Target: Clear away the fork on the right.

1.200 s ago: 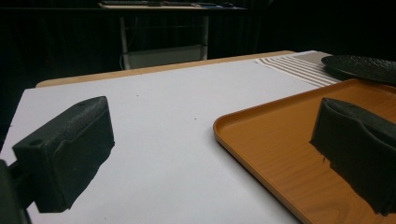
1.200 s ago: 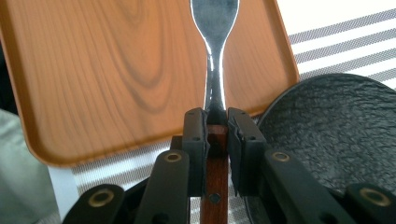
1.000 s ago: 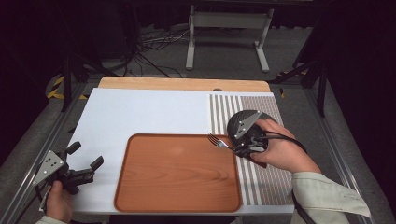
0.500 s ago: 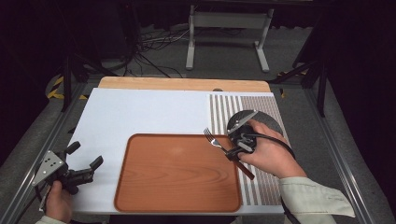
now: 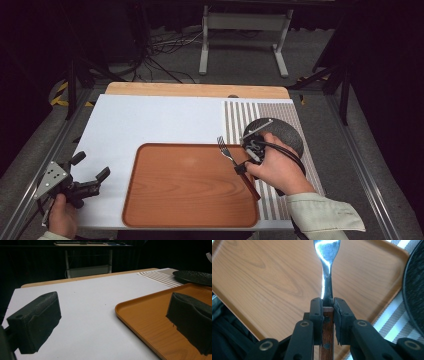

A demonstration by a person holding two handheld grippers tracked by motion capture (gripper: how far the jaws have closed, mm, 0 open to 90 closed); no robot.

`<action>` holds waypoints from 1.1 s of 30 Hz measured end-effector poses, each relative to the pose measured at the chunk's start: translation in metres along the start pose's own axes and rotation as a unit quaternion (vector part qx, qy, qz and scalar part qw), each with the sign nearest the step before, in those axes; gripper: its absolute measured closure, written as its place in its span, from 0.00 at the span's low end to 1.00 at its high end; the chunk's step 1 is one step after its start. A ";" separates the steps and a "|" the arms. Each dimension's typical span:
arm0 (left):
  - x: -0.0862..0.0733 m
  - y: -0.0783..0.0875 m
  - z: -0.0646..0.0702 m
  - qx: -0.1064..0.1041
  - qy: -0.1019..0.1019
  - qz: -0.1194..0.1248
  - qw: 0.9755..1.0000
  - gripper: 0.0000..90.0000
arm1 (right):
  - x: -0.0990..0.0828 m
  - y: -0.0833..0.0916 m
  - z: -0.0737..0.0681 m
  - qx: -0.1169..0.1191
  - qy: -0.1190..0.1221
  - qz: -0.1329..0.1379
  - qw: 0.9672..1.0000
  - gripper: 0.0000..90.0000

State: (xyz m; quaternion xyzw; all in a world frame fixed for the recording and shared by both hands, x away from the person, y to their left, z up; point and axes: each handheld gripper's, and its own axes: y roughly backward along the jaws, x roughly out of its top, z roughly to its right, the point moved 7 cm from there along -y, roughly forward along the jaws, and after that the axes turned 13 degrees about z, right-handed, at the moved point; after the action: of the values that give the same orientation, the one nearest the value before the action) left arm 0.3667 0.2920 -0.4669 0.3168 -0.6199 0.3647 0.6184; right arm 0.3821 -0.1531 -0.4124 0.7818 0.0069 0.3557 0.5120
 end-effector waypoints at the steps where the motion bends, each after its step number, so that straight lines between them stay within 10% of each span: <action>1: 0.000 0.000 0.000 0.000 0.000 0.000 1.000 0.00 | 0.000 -0.001 0.000 -0.001 -0.005 0.000 1.000 0.88; 33: 0.000 0.000 0.000 0.002 0.001 0.000 1.000 0.00 | -0.023 -0.040 -0.003 -0.022 -0.073 -0.062 0.995 0.87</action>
State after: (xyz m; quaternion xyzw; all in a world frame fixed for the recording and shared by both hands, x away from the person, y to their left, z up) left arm 0.3666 0.2925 -0.4669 0.3174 -0.6190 0.3659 0.6182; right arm 0.3774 -0.1406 -0.4571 0.7922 0.0102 0.2654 0.5495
